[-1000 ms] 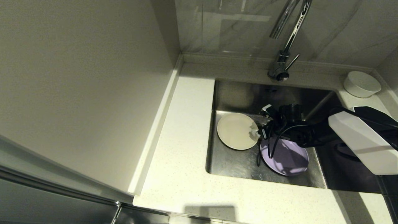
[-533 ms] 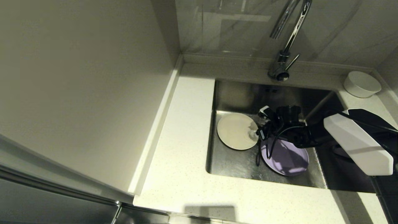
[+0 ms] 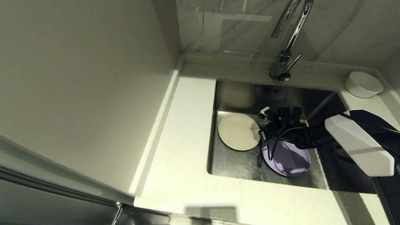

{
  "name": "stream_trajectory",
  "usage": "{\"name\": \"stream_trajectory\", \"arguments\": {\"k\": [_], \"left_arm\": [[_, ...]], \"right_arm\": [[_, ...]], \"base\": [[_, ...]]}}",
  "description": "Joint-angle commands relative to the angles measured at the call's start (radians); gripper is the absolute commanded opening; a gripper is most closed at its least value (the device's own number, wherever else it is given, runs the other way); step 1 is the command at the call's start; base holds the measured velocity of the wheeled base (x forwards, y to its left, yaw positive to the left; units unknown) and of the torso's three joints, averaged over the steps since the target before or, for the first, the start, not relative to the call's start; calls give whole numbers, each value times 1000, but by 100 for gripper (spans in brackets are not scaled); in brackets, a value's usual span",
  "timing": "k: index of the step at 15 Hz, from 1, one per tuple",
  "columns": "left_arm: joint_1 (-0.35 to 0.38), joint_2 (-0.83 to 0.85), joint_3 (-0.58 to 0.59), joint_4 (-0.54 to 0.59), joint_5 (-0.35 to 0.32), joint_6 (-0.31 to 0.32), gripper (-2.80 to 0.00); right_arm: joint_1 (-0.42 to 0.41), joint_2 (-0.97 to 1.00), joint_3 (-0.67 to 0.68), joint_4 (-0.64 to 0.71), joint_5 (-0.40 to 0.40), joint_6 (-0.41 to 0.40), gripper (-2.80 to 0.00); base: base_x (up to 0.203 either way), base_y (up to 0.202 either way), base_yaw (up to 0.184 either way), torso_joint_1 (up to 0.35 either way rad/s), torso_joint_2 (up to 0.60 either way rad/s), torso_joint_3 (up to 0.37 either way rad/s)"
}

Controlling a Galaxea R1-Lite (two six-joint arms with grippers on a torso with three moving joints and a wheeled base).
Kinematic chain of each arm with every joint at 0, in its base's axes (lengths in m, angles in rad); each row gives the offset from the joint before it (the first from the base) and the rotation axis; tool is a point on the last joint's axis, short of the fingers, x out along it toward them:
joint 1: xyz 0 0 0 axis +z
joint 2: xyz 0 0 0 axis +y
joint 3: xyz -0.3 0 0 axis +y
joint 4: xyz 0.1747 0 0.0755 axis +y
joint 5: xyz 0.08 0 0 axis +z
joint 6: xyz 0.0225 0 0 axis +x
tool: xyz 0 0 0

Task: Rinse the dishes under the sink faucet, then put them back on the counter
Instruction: Put a plate back to the table from the sink

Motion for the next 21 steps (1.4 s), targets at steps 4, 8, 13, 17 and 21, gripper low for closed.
{"name": "stream_trajectory", "arguments": {"k": [4, 8, 13, 17, 21], "left_arm": [[0, -2, 0, 0, 0, -1, -280], [0, -2, 0, 0, 0, -1, -280], [0, -2, 0, 0, 0, -1, -280], [0, -2, 0, 0, 0, -1, -280], [0, -2, 0, 0, 0, -1, -280]], "right_arm": [[0, -3, -1, -38, -1, -4, -280], [-1, -15, -10, -40, -2, -4, -280], [-19, -96, -26, -16, -20, -7, -280], [-6, -147, -129, 438, -120, 73, -280], [31, -138, -316, 795, -189, 220, 0]], "base": [[0, 0, 0, 0, 0, 0], [0, 0, 0, 0, 0, 0], [0, 0, 0, 0, 0, 0], [0, 0, 0, 0, 0, 0], [0, 0, 0, 0, 0, 0]]}}
